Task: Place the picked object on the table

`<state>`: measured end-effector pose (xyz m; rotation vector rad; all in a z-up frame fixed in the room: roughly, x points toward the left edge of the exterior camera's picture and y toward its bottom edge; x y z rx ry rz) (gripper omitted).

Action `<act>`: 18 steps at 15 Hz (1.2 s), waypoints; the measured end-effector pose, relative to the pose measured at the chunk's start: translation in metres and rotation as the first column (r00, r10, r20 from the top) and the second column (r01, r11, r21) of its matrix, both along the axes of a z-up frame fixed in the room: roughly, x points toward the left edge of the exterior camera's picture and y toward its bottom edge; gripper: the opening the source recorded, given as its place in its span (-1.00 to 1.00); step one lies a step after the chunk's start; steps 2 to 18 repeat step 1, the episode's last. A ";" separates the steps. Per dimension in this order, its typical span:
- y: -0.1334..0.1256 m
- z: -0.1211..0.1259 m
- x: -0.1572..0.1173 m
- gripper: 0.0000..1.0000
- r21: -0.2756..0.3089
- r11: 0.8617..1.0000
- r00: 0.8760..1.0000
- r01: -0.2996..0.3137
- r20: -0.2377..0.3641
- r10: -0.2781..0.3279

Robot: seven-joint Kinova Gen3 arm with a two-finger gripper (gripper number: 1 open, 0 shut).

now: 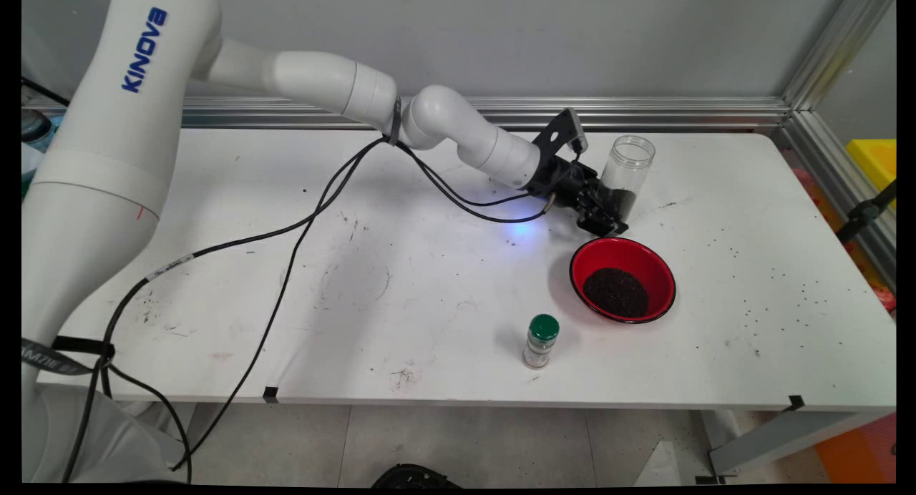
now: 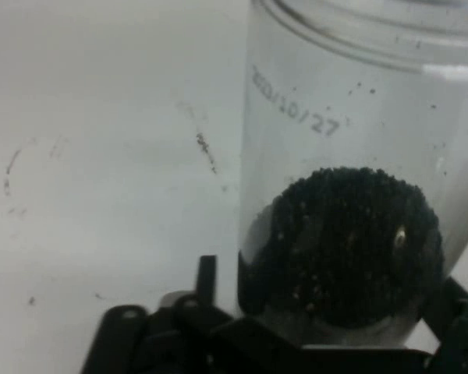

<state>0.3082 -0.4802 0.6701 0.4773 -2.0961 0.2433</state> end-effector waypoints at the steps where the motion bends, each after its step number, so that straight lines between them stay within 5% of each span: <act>1: 0.000 -0.001 0.001 1.00 0.004 1.000 1.000 -0.001 -0.003 0.001; 18: 0.000 -0.001 0.001 1.00 0.004 1.000 1.000 -0.001 -0.003 0.001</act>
